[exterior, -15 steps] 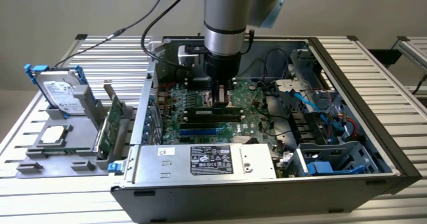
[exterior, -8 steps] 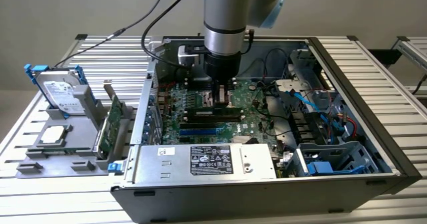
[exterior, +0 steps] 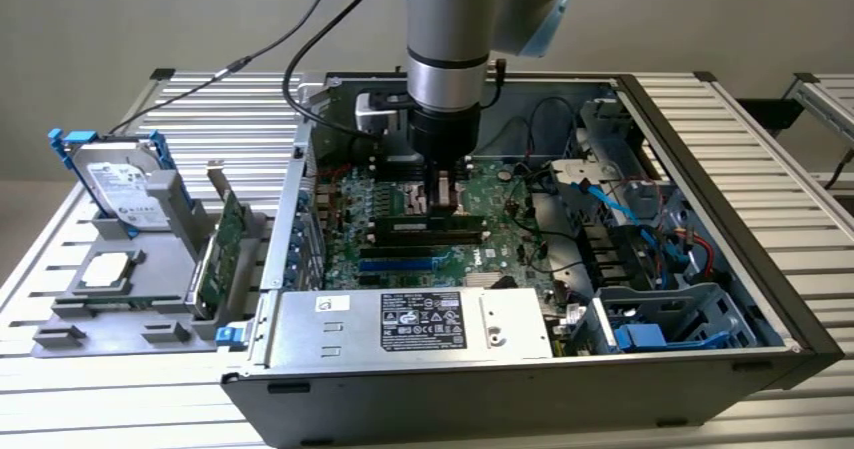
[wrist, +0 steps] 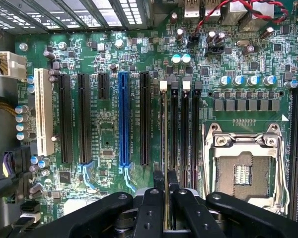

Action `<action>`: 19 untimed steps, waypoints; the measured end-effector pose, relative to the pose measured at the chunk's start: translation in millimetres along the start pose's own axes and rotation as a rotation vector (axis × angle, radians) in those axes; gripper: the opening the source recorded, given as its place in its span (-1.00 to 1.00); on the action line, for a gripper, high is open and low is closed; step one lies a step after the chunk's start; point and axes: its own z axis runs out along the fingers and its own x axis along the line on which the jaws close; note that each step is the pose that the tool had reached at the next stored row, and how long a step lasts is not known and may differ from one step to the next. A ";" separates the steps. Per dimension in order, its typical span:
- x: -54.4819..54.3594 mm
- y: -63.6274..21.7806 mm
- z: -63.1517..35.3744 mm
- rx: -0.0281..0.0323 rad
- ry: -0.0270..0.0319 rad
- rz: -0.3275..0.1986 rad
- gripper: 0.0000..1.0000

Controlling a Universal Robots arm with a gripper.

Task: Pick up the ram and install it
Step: 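Insert the ram into the slot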

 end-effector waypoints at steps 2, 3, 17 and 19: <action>0.0 0.6 0.3 0.0000 0.0008 0.000 -0.73; -0.1 0.8 0.5 0.0001 0.0010 0.000 -0.73; -2.1 1.7 3.0 0.0015 0.0114 0.000 -0.73; -3.1 1.8 4.0 0.0020 0.0125 0.000 -0.73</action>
